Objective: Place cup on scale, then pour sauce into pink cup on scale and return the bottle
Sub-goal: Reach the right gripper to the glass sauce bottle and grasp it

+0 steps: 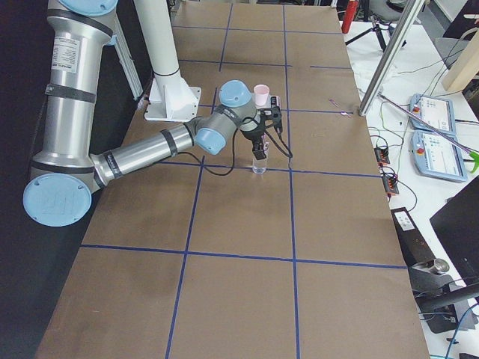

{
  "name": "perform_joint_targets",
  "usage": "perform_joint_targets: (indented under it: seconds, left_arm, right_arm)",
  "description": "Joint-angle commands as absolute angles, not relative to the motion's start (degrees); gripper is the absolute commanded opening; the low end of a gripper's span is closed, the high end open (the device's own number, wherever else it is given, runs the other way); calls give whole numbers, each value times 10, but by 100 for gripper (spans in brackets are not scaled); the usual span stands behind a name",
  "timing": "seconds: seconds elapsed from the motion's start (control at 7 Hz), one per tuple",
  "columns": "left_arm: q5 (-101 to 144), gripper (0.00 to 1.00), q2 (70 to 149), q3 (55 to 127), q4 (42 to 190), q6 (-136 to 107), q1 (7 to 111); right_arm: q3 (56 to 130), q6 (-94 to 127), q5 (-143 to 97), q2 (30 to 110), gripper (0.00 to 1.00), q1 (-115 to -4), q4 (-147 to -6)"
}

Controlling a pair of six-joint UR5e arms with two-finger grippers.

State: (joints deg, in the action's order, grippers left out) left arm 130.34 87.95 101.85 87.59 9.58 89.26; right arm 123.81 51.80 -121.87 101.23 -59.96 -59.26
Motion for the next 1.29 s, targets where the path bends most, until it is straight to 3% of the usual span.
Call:
perform_joint_targets:
  seconds: [0.0,0.71,1.14]
  left_arm:
    - [1315,100,875,1019,877,98,894]
    - [1315,100,876,1013,877,97,892]
    - [1316,100,877,1014,877,96,891]
  right_arm:
    - [1281,587,-1104,1044,100,-504,-586]
    - [1267,688,-789,1092,100,-276,-501]
    - [1177,715,-640,1056,100,-200,-428]
